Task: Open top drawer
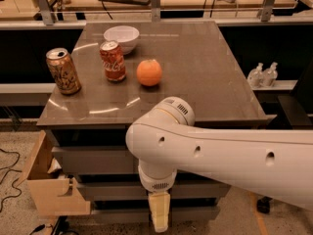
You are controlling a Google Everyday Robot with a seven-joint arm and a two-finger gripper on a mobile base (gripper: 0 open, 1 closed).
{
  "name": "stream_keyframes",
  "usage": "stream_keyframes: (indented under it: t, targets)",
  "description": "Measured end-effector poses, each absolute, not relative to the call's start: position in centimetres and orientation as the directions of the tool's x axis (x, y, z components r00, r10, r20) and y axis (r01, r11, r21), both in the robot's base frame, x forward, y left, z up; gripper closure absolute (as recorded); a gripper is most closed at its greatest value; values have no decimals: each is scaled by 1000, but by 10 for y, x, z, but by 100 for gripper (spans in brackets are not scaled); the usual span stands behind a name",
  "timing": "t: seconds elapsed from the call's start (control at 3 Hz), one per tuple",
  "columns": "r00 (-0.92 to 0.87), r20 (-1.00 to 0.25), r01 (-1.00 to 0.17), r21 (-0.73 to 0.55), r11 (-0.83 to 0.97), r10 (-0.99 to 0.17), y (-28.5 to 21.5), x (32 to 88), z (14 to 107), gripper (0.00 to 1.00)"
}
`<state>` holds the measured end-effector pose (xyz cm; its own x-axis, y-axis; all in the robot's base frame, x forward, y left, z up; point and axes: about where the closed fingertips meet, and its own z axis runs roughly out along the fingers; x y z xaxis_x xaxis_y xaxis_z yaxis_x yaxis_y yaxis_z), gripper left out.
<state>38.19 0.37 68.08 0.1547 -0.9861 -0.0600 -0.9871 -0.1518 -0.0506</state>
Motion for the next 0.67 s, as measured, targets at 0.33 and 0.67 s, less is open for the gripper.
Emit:
stream_keyframes:
  t: [0.33,0.67]
  targets:
    - [149,-106,-988,-39,-146,-983,6,389,672,0]
    - [138,-135,-990,-39,-134,-981,0,398,670,0]
